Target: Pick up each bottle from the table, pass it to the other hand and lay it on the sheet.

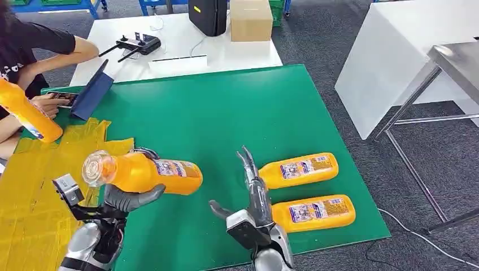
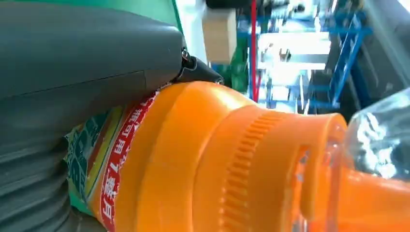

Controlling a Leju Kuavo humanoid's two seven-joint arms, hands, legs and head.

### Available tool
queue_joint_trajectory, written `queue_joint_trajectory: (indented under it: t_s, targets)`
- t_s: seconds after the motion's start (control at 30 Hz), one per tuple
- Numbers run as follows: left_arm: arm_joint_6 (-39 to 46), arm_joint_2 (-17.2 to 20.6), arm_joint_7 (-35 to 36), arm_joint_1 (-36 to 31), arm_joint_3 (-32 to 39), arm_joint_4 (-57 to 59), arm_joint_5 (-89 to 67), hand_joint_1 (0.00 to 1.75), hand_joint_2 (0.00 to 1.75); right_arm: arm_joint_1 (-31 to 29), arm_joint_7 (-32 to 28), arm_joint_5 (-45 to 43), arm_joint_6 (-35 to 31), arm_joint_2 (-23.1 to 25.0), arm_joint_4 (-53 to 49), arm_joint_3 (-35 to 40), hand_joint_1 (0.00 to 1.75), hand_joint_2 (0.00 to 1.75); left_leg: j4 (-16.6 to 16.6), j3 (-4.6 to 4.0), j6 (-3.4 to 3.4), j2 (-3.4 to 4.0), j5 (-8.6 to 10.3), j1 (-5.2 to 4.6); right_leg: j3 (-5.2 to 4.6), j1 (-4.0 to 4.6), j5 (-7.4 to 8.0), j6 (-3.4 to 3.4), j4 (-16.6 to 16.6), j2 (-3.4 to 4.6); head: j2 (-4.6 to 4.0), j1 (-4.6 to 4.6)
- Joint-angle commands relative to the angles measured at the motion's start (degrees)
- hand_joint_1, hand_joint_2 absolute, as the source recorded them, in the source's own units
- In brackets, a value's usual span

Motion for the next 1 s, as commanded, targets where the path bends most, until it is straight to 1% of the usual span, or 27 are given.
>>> queue_joint_trajectory:
  t_s: [0.03,0.07,0.1,0.13,0.17,0.2,0.23,0.27,0.33,0.4,0.47,0.5,0.53,0.57,0.6,0.67,0.7,0.73,0.77,0.83,0.9,0.93,1.0]
  targets:
    - [23.06,2.47,4.27,-2.93,1.89,-3.65,-35.38,1.75,1.75,5.94,-1.63,-2.51,3.16,-2.16,-13.34,-9.83,0.00,1.75,0.15,0.09,-0.08,-0.45,-0.19,0.17,0.23,0.13,-0.22,-0.01,0.05,-0.11,0.00,-0.02]
    - [25.72,3.20,6.07,-3.81,1.30,-2.72,-41.72,1.75,1.75,6.26,-1.88,-3.03,4.17,-1.96,-14.05,-10.64,0.00,1.75,0.04,-0.06,-0.03,-0.32,-0.01,0.03,0.03,0.02,-0.07,0.01,0.01,-0.18,0.00,0.00]
    - [27.94,3.90,8.13,-4.52,0.56,-1.61,-48.22,1.75,1.75,6.40,-2.26,-3.91,5.32,-1.89,-14.57,-11.09,0.00,1.75,0.06,0.00,-0.04,-0.38,-0.04,0.07,0.10,0.05,-0.10,0.00,0.00,-0.19,0.00,0.00]
    - [29.05,4.26,9.29,-4.92,0.17,-0.90,-51.55,1.75,1.75,6.44,-2.39,-4.16,5.73,-1.81,-14.81,-11.36,0.00,1.75,0.09,0.04,-0.07,-0.50,-0.06,0.10,0.16,0.07,-0.14,-0.01,0.03,-0.23,0.00,0.00]
    - [30.52,4.72,11.70,-5.55,-0.50,0.55,-58.04,1.75,1.75,6.54,-2.49,-4.41,6.52,-1.59,-15.25,-11.94,0.00,1.75,0.05,-0.01,-0.04,-0.31,-0.01,0.04,0.05,0.02,-0.07,-0.01,0.01,-0.14,0.00,-0.02]
    - [31.43,4.94,14.08,-6.13,-1.09,2.25,-63.62,1.75,1.75,6.56,-2.37,-4.74,7.36,-1.54,-15.59,-12.24,0.00,1.75,0.02,-0.01,-0.04,-0.29,0.00,0.02,0.05,0.01,-0.05,-0.01,0.00,-0.14,0.00,0.02]
    - [31.81,5.01,15.02,-6.39,-1.19,3.17,-65.81,1.75,1.75,6.57,-2.34,-4.83,7.72,-1.54,-15.75,-12.38,0.00,1.75,0.03,0.00,-0.05,-0.35,0.00,0.05,0.09,0.03,-0.06,-0.01,-0.01,-0.16,0.00,0.00]
    - [31.63,5.15,16.39,-7.03,-1.68,5.23,-68.90,1.75,1.75,6.63,-2.29,-4.89,8.33,-1.55,-16.25,-12.63,0.00,1.75,-0.01,0.02,-0.04,-0.26,0.01,0.01,0.06,-0.01,-0.04,-0.01,-0.02,-0.11,0.00,-0.02]
    - [26.35,6.44,16.85,-8.33,-2.79,8.88,-68.06,1.75,1.75,6.84,-2.21,-4.97,9.25,-1.86,-17.76,-12.75,0.00,1.75,-0.04,0.05,-0.04,-0.30,0.03,0.00,0.10,-0.01,-0.05,-0.01,-0.04,-0.16,0.00,0.00]
    - [24.67,7.78,18.09,-9.38,-2.93,12.29,-69.07,1.75,1.75,7.13,-1.36,-7.75,12.58,-2.29,-19.70,-12.93,0.00,1.75,-0.03,0.14,-0.09,-0.46,0.00,0.06,0.21,0.04,-0.09,-0.04,-0.06,-0.19,0.00,0.02]
    - [24.48,8.36,19.10,-10.05,-2.48,14.79,-70.87,1.75,1.75,7.52,-1.72,-6.39,12.38,-2.47,-21.33,-13.00,0.00,1.75,-0.01,0.19,-0.14,-0.49,-0.05,0.13,0.27,0.10,-0.12,-0.06,-0.06,-0.13,0.00,-0.02]
    - [24.29,8.36,19.24,-10.23,-2.33,15.27,-70.95,1.75,1.75,7.58,-1.79,-6.10,12.26,-2.50,-21.77,-12.99,0.00,1.75,-0.03,0.09,-0.05,-0.22,0.00,0.01,0.10,0.00,-0.06,-0.02,-0.03,-0.07,0.00,0.00]
    - [23.92,8.30,19.38,-10.53,-2.13,16.07,-70.87,1.75,1.75,7.71,-1.77,-5.90,12.16,-2.51,-22.45,-12.99,0.00,1.75,-0.01,0.18,-0.11,-0.36,-0.06,0.10,0.22,0.07,-0.11,-0.04,-0.04,-0.07,0.00,0.00]
    - [23.61,8.21,20.41,-10.74,-1.76,16.84,-71.73,1.75,1.75,7.82,-1.58,-5.77,12.04,-2.52,-22.83,-13.15,0.00,1.75,-0.03,0.16,-0.09,-0.34,-0.04,0.08,0.21,0.06,-0.10,-0.03,-0.04,-0.08,0.02,0.00]
    - [23.56,8.18,21.17,-10.87,-1.59,17.26,-72.70,1.75,1.75,7.87,-1.37,-5.68,12.05,-2.45,-23.00,-13.12,0.00,1.75,-0.01,0.08,-0.05,-0.17,-0.03,0.03,0.08,0.03,-0.06,-0.01,-0.02,-0.02,0.00,-0.04]
    - [23.59,8.26,22.56,-11.23,-1.63,18.23,-74.43,1.75,1.75,7.93,-1.18,-5.63,12.12,-2.42,-23.04,-13.18,0.00,1.75,-0.01,0.18,-0.08,-0.35,-0.07,0.11,0.24,0.09,-0.13,-0.02,-0.05,-0.11,0.00,-0.02]
    - [23.40,8.15,23.56,-11.29,-1.66,18.66,-75.54,1.75,1.75,7.98,-1.01,-5.43,12.17,-2.37,-23.04,-13.22,0.00,1.75,-0.03,0.08,-0.04,-0.23,-0.01,0.02,0.09,0.03,-0.07,0.00,-0.03,-0.09,0.00,0.00]
    - [23.40,8.15,23.56,-11.29,-1.66,18.66,-75.54,1.75,1.75,7.98,-1.01,-5.43,12.17,-2.37,-23.04,-13.22,0.00,1.75,-0.02,0.13,-0.05,-0.28,-0.03,0.07,0.17,0.06,-0.08,0.00,-0.06,-0.09,0.00,0.00]
    - [23.25,8.25,25.34,-11.50,-1.69,19.46,-77.65,1.75,1.75,8.07,-0.96,-5.25,12.11,-2.26,-22.96,-13.29,0.00,1.75,-0.02,0.07,-0.03,-0.16,-0.02,0.04,0.08,0.04,-0.04,0.00,-0.04,-0.02,0.00,-0.02]
    - [22.95,8.15,28.14,-12.40,-1.36,21.59,-81.00,1.75,1.75,7.98,-0.80,-4.89,12.13,-2.10,-22.83,-13.25,0.00,1.75,-0.01,0.16,-0.06,-0.25,-0.05,0.10,0.20,0.08,-0.08,-0.01,-0.07,-0.01,0.00,0.00]
    - [21.81,7.73,29.15,-14.33,-0.31,25.32,-80.90,1.75,1.75,7.66,-0.71,-3.70,11.57,-2.02,-22.61,-12.92,0.00,1.75,-0.01,0.14,-0.07,-0.34,-0.04,0.11,0.22,0.09,-0.09,-0.02,-0.07,-0.08,0.00,0.00]
    - [21.74,7.91,29.11,-14.45,-0.19,25.47,-80.87,1.75,1.75,7.61,-0.70,-3.66,11.57,-1.97,-22.61,-12.86,0.00,1.75,-0.02,0.05,-0.05,-0.25,0.00,0.04,0.09,0.03,-0.04,-0.02,-0.04,-0.08,0.00,0.00]
    - [22.80,7.49,31.55,-15.81,0.86,28.14,-82.85,1.75,1.75,7.37,-0.50,-2.99,11.28,-1.84,-22.46,-12.65,0.00,1.75,-0.01,0.06,-0.06,-0.23,-0.01,0.06,0.10,0.05,-0.04,-0.02,-0.04,-0.05,0.02,0.00]
